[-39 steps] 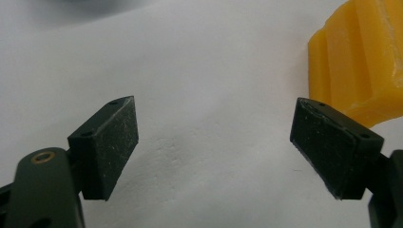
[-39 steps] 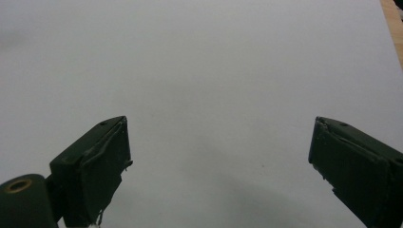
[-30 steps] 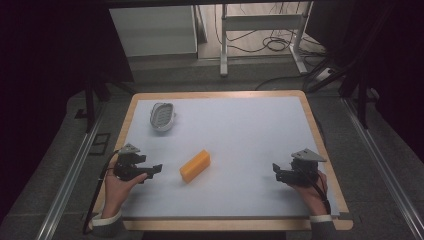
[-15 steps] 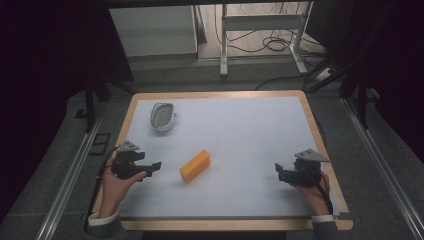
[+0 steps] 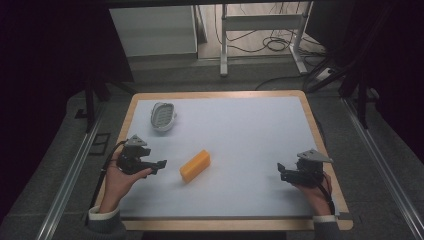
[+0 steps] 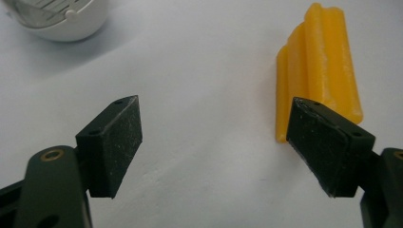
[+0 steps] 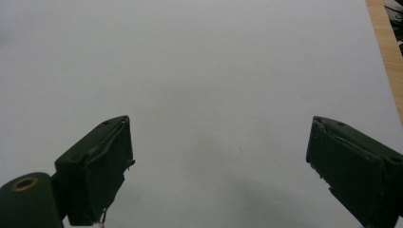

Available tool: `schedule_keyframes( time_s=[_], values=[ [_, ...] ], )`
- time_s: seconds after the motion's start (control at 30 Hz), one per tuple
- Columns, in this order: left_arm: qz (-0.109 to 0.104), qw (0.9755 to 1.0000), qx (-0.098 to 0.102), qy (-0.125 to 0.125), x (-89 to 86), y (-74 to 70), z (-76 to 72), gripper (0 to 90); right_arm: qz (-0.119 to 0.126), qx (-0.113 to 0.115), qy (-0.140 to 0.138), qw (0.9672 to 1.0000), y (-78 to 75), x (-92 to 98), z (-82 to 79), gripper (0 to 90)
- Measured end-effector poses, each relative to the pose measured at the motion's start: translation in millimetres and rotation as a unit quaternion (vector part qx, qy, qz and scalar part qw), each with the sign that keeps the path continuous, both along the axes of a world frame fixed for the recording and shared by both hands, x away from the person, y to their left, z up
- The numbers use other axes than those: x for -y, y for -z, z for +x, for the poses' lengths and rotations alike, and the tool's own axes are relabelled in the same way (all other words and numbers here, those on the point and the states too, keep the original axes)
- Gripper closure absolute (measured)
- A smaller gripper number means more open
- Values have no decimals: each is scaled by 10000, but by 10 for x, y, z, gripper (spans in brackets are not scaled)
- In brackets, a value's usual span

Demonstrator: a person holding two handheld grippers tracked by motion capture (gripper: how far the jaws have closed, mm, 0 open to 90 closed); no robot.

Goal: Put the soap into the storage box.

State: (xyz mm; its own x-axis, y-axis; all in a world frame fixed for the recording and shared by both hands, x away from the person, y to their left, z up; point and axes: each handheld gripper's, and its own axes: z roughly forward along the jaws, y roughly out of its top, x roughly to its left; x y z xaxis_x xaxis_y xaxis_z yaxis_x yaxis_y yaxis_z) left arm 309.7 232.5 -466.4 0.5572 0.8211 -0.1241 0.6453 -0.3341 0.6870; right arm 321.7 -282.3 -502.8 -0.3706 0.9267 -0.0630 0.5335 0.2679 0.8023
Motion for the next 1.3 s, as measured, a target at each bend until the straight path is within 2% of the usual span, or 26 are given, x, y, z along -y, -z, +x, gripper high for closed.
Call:
schedule_keyframes(
  time_s=[0.23,0.33,0.5,0.57,0.67,0.73,0.83,0.93,1.03,1.17,1.3],
  values=[
    [151,9994,-32,311,214,-57,-15,192,-11,65,39,10000,-24,15,-24,85],
    [323,9983,-98,473,364,-61,0,189,-13,83,72,9999,-33,31,-40,85],
    [380,9975,6,599,540,-91,34,200,-2,74,103,9999,-33,61,-44,85],
    [377,9968,-10,701,626,-99,50,202,-2,59,114,9999,-22,69,-34,85],
    [493,9956,-39,796,735,-90,79,202,-9,31,106,9999,-11,70,-24,85],
    [431,9956,-107,822,780,-69,101,205,-14,25,96,9999,-5,64,-22,85],
    [499,9951,-176,831,828,-25,127,207,-29,13,74,10000,0,50,-22,85],
    [481,9950,-263,834,880,10,145,214,-41,3,70,10000,4,45,-18,85],
    [583,9939,-345,875,950,40,181,223,-39,-23,79,10000,14,44,-12,85],
    [728,9929,-543,774,1034,91,232,230,-51,-28,101,9999,21,46,-9,85],
    [751,9918,-620,829,1100,141,269,249,-63,-54,117,9999,38,58,-2,85]
  ],
)
